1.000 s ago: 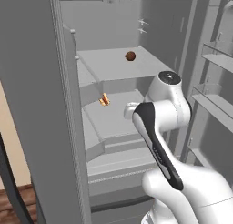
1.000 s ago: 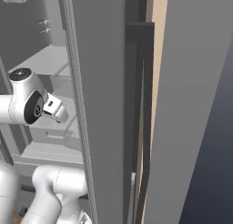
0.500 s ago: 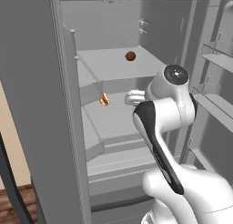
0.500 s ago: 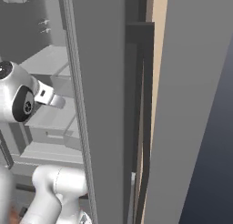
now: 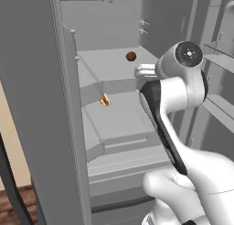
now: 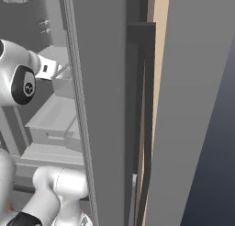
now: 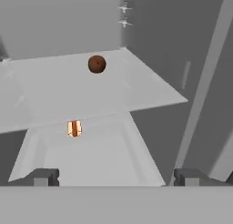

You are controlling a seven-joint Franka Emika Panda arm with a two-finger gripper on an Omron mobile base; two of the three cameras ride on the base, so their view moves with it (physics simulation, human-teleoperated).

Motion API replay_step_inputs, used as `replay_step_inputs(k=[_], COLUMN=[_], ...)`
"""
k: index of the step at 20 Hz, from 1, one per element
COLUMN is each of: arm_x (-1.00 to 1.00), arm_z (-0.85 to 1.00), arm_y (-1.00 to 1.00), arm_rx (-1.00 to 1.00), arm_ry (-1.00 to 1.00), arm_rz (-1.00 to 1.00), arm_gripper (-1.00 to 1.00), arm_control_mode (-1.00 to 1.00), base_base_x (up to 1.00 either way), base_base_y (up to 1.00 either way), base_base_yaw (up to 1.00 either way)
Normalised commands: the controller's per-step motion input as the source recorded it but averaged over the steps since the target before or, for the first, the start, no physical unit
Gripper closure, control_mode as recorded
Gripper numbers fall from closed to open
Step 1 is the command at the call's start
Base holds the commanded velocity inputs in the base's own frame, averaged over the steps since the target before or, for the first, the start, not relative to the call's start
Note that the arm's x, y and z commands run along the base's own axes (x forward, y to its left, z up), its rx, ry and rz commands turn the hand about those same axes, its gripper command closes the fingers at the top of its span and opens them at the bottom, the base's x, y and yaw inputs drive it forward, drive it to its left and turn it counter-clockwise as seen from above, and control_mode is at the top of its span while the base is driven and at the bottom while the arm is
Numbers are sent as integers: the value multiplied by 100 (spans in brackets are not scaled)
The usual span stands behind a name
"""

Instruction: Pick the pear and apple from the fridge and place them on the plate next to the blender to make a fruit smoothie.

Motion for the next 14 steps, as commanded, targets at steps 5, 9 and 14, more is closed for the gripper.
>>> replay_step_inputs(k=[5,9,14], arm_x=[100,31,96], arm_z=[39,-1,-23], arm_y=[-53,12,18], arm_rx=[0,0,7], arm_ry=[0,1,19], arm_rz=[1,4,2], arm_gripper=[-100,-100,-100], arm_control_mode=[-100,-100,-100], base_base_x=[0,0,0], base_base_y=[0,0,0], base_base_yaw=[0,0,0])
